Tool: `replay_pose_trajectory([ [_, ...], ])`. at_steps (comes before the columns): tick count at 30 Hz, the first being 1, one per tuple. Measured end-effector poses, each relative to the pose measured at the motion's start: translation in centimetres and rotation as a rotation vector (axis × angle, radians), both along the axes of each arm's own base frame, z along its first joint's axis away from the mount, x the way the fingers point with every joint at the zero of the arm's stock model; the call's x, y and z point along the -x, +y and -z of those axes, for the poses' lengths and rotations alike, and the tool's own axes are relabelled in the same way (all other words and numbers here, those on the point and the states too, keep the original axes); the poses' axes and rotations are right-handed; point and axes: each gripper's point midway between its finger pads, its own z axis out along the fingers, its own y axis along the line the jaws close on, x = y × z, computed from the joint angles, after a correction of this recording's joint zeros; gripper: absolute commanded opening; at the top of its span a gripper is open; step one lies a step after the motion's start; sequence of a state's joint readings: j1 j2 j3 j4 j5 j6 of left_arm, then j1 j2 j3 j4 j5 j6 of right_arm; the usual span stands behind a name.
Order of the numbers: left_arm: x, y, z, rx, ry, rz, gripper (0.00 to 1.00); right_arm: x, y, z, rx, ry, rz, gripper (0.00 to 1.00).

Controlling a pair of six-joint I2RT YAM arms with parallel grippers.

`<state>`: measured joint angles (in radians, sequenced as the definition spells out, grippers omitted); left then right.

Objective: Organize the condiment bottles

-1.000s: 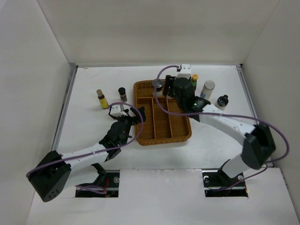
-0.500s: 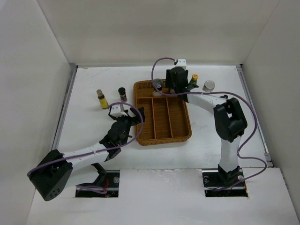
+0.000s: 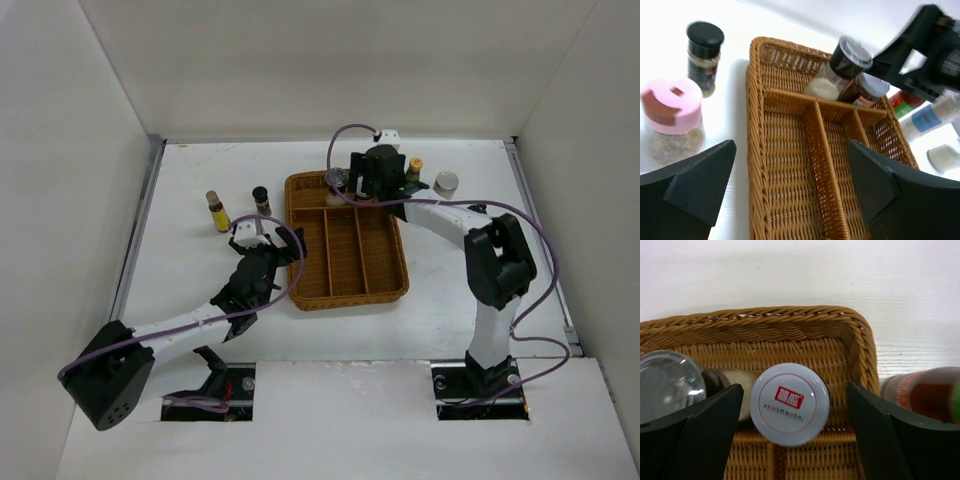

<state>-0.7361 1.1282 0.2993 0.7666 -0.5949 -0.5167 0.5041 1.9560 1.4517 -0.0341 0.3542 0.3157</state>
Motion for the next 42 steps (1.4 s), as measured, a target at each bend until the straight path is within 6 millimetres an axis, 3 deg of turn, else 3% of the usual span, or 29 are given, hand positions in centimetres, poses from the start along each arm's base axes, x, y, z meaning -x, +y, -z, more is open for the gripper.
replay_pose_trajectory([
  [4,-0.4,0.9,-3.4,0.018,-0.019,-0.029,0.9,1.8,-1.0,-4.7,-0.045,-0.072,0.0,0.99],
  [9,-3.0,2.0,-12.0,0.047,-0.044,-0.093,0.8,6.4,-3.6,-13.3,-0.171,-0.272,0.026,0.98],
  [11,-4.3,2.6,-14.5,0.057,-0.045,-0.121,0.77,8.8,-4.5,-15.0,-0.223,-0.335,0.038,0.97],
  [13,-5.4,3.3,-14.9,0.049,-0.019,-0.152,0.75,10.9,-4.7,-15.2,-0.261,-0.361,0.03,0.96],
  [15,-6.7,4.0,-13.2,0.012,0.043,-0.187,0.68,13.0,-4.1,-13.9,-0.28,-0.353,0.001,0.96],
  [18,-8.2,4.6,-8.8,-0.072,0.176,-0.22,0.64,15.5,-3.3,-11.0,-0.277,-0.308,-0.042,0.96],
  [20,-8.3,5.2,-5.5,-0.134,0.272,-0.235,0.69,17.0,-3.0,-9.5,-0.269,-0.285,-0.069,0.97],
  [22,-7.7,5.7,-3.6,-0.176,0.333,-0.245,0.78,18.0,-3.1,-8.7,-0.27,-0.277,-0.082,0.97],
  [27,-6.2,7.2,-1.2,-0.219,0.399,-0.277,0.8,19.1,-3.7,-8.2,-0.298,-0.301,-0.08,0.98],
  [31,-5.6,8.1,0.6,-0.245,0.447,-0.292,0.76,19.4,-2.6,-8.3,-0.317,-0.312,-0.104,0.98],
  [39,-6.2,9.3,3.2,-0.268,0.507,-0.327,0.7,19.4,-2.0,-8.1,-0.323,-0.312,-0.114,0.98],
  [42,-6.6,9.4,4.5,-0.276,0.531,-0.332,0.6,19.3,-2.0,-8.0,-0.322,-0.31,-0.113,0.98],
])
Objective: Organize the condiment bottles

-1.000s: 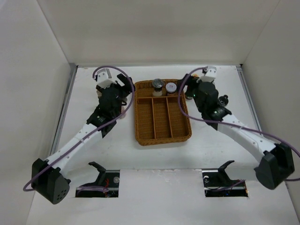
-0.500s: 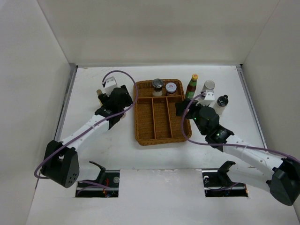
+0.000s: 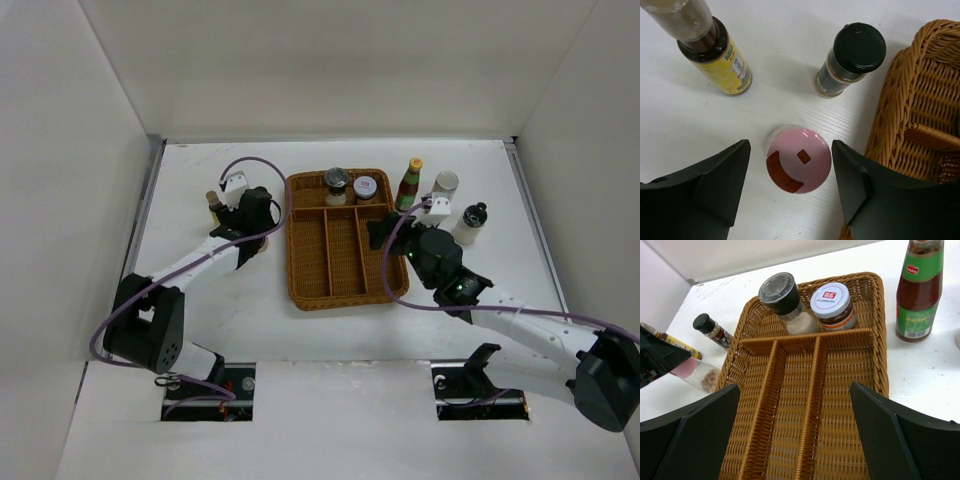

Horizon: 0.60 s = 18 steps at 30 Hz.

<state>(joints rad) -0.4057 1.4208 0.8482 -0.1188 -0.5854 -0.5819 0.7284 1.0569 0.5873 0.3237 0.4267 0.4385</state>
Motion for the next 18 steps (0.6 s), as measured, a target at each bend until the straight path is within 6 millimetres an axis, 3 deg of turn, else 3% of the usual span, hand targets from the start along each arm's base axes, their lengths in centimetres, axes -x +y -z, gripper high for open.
replay_pose_trajectory([
  [5,-0.2,-0.4,0.8,0.008,0.008,0.011,0.36,0.0,0.0,0.3,0.004,0.004,0.0,0.98],
  [9,0.6,-0.9,-0.6,0.025,-0.029,0.034,0.34,0.1,-0.1,0.7,0.007,0.008,0.001,0.98],
  [11,1.4,-1.4,-2.9,0.039,-0.079,0.055,0.35,0.3,-0.3,0.5,-0.001,0.002,0.001,0.98],
  [15,2.5,-3.4,-9.8,0.095,-0.243,0.108,0.37,0.5,-0.6,-0.2,-0.024,-0.022,0.004,0.98],
  [18,1.5,-5.9,-14.5,0.15,-0.349,0.151,0.37,0.5,-0.7,-0.5,-0.033,-0.032,0.01,0.98],
])
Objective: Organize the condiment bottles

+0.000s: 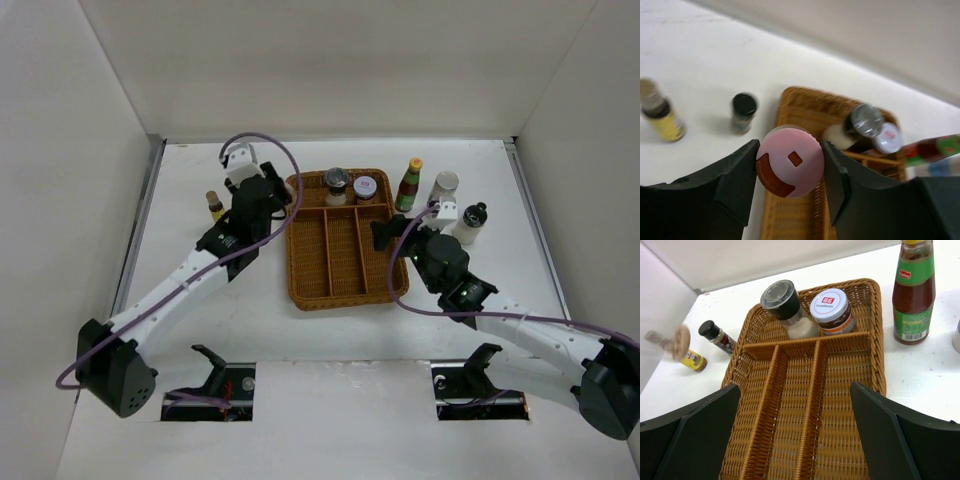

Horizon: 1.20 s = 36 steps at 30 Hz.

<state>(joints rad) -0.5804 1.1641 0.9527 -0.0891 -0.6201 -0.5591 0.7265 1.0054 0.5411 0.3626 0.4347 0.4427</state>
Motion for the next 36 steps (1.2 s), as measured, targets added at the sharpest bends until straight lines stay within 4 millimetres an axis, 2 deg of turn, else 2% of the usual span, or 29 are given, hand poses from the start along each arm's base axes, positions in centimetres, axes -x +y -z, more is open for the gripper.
replay_pose_trajectory([
  [3,-2.9,-2.8,-1.8,0.031,-0.047,0.036,0.36,-0.1,-0.1,-0.1,-0.003,-0.004,0.006,0.98],
  [5,-5.5,-4.6,-1.2,0.033,-0.045,0.051,0.36,-0.1,-0.1,-0.1,-0.003,-0.005,0.008,0.98],
  [8,-8.9,-6.8,2.0,0.001,0.007,0.073,0.36,-0.1,-0.2,-0.1,-0.004,-0.006,0.011,0.98],
  [12,-11.0,-8.4,6.6,-0.057,0.092,0.096,0.36,0.1,-0.5,0.1,-0.004,-0.007,0.016,0.98],
  [15,-11.9,-8.9,8.5,-0.089,0.122,0.1,0.36,0.0,-0.7,0.0,-0.006,-0.01,0.022,0.99],
  [20,-12.7,-8.8,10.1,-0.121,0.141,0.081,0.41,0.0,-0.7,0.0,-0.007,-0.01,0.023,0.99],
  [24,-12.9,-8.8,12.0,-0.146,0.169,0.072,0.5,0.0,-0.8,0.0,-0.006,-0.01,0.027,0.99],
  [28,-12.9,-8.7,13.5,-0.165,0.192,0.067,0.65,-0.1,-1.0,0.0,-0.007,-0.011,0.032,1.0],
  [30,-13.0,-8.7,13.4,-0.159,0.178,0.063,0.77,0.0,-1.1,0.0,-0.008,-0.012,0.033,1.0],
  [32,-12.8,-8.6,13.1,-0.147,0.158,0.062,0.83,0.0,-1.2,0.0,-0.008,-0.013,0.035,1.0],
  [36,-11.1,-7.8,11.0,-0.122,0.112,0.063,0.82,0.0,-1.2,0.1,-0.007,-0.011,0.035,1.0],
])
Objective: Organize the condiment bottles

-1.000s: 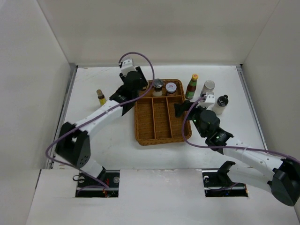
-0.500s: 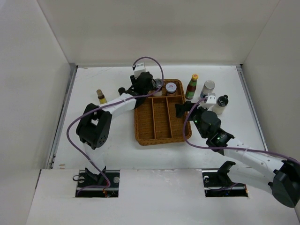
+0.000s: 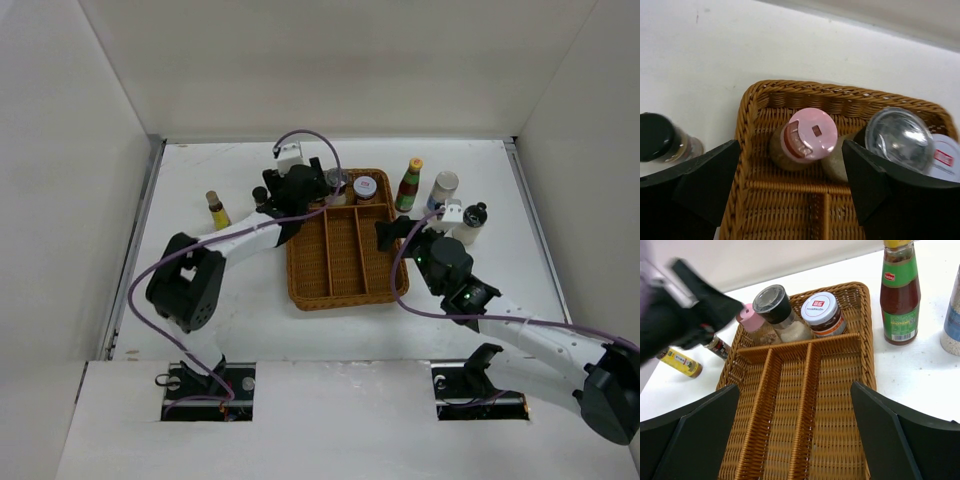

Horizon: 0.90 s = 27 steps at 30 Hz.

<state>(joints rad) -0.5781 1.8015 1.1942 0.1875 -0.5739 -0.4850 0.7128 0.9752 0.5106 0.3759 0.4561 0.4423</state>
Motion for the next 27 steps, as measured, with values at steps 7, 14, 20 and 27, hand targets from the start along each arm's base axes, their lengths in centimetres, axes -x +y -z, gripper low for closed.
replay_pose_trajectory([
  [7,2.9,4.8,-8.4,0.101,-0.167,-0.066,0.77,-0.1,0.1,0.5,0.008,0.01,0.0,1.0],
  [14,1.5,11.2,-5.5,0.063,-0.081,-0.21,0.78,-0.4,0.3,1.3,0.022,0.026,0.0,1.0],
  [20,0.8,11.7,1.8,0.006,0.092,-0.198,0.78,-0.5,0.4,1.4,0.024,0.029,0.0,1.0],
  [27,0.0,10.9,5.6,-0.006,0.187,-0.164,0.62,-0.6,0.5,1.8,0.031,0.037,-0.001,1.0],
])
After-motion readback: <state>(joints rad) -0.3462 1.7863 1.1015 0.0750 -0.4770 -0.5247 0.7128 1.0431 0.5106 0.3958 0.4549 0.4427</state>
